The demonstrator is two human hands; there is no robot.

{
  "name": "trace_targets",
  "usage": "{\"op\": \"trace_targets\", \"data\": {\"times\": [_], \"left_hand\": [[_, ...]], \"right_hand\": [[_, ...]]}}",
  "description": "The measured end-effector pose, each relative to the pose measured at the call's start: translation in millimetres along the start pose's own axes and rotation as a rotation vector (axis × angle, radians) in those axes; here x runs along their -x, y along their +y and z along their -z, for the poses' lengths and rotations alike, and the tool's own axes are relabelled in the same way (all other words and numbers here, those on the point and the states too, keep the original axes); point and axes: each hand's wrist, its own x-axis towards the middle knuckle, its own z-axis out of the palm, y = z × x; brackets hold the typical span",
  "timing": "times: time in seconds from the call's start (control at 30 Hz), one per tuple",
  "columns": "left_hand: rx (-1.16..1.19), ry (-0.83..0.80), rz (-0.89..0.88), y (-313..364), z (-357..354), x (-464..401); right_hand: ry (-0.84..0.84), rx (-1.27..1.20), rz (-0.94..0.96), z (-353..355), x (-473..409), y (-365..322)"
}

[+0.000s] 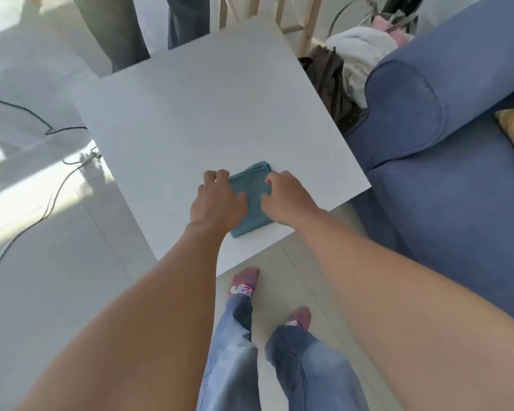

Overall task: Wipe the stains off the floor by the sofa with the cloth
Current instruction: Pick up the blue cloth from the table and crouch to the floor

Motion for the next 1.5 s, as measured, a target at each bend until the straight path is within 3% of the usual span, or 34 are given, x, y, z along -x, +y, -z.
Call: {"op": "trace_targets", "data": {"times": [0.17, 0.33, 0.57, 0.7, 0.83, 1.1, 1.37, 1.5], "left_hand": [[-0.105, 0.032, 0.017, -34, -40, -57], [-0.043, 0.220, -0.021, -47, -60, -77], [0.173, 0.209, -0.051, -54, -66, -69], [0.130, 0.155, -0.074, -39, -73, -75], [0.102, 0.164, -0.216, -4, -95, -71], [0.206, -0.047, -0.493, 91, -180, -37], [0.123, -0.444, -0.555, 135, -298, 23], [-0.030, -0.656, -0.444, 145, -351, 45]], "right_hand": [[0.105, -0.068, -0.053, -42, -67, 26], [0.161, 0.000, -0.009, -64, -95, 35], [0.182, -0.227, 0.012, -72, -84, 46], [0.298, -0.285, 0.076, -67, -66, 67], [0.373, -0.376, 0.001, -64, -39, 108], [0.591, -0.665, -0.210, -69, 25, 227], [0.631, -0.892, -0.456, -110, 118, 350], [0.654, -0.964, -0.562, -144, 152, 399]]}}
